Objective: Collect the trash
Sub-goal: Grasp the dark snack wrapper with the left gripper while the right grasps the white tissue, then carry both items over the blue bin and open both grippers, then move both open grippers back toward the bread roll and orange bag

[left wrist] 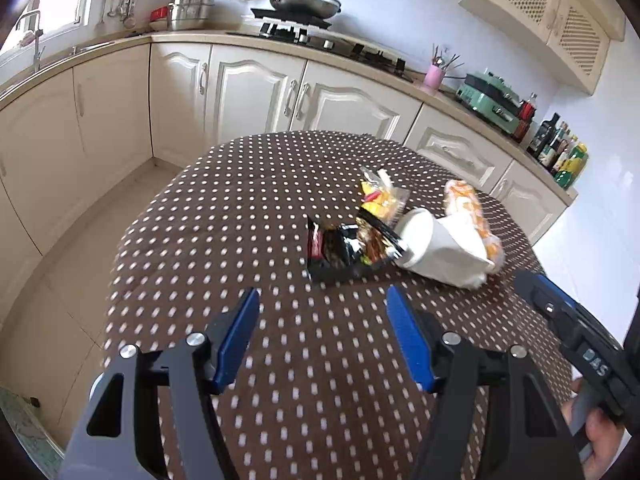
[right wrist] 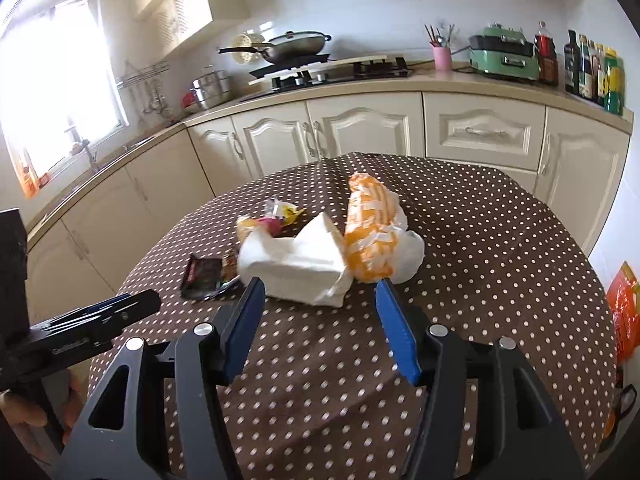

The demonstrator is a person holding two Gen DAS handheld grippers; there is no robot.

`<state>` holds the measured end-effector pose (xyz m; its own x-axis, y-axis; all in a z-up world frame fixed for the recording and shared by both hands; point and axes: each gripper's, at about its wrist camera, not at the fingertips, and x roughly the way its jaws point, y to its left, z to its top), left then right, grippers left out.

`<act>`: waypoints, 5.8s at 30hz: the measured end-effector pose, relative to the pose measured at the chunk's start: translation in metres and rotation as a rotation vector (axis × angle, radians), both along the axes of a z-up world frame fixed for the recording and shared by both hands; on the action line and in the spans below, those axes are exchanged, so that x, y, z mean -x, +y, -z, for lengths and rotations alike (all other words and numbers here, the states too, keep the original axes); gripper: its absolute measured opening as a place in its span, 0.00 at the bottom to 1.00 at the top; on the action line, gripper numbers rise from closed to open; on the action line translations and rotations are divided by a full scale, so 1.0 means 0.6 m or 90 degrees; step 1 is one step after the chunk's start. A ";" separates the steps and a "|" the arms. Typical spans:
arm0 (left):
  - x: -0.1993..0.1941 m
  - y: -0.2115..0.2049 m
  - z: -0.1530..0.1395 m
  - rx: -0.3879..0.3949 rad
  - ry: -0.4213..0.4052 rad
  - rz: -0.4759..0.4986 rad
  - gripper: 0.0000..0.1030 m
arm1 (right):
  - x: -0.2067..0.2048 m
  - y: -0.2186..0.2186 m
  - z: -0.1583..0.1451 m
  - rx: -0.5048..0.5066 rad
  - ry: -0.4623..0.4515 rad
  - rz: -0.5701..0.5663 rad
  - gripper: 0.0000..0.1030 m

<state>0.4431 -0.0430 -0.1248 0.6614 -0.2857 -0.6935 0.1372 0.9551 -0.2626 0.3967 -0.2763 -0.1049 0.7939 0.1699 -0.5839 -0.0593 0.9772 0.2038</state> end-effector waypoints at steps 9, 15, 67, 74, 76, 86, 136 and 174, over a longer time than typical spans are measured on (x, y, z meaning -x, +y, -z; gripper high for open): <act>-0.076 -0.022 0.038 -0.013 0.026 -0.002 0.62 | -0.057 -0.004 0.018 -0.031 0.028 -0.006 0.55; -0.089 -0.035 0.047 -0.030 0.045 0.034 0.10 | -0.077 -0.003 0.032 -0.062 0.055 -0.011 0.52; 0.329 0.527 0.125 0.013 0.052 -0.317 0.02 | 0.130 0.616 0.097 0.043 0.078 -0.443 0.06; 0.309 0.566 0.216 0.015 0.113 -0.333 0.02 | 0.110 0.661 0.180 0.081 0.134 -0.444 0.06; 0.300 0.570 0.237 0.011 0.130 -0.335 0.02 | 0.104 0.667 0.200 0.088 0.146 -0.442 0.06; 0.240 0.574 0.316 0.001 0.184 -0.328 0.02 | 0.071 0.686 0.264 0.103 0.181 -0.423 0.06; 0.273 0.589 0.231 -0.021 0.101 -0.381 0.53 | 0.050 0.710 0.218 0.087 0.157 -0.422 0.20; 0.005 -0.085 -0.031 -0.106 -0.060 0.033 0.67 | -0.009 -0.018 -0.009 0.072 -0.005 0.006 0.66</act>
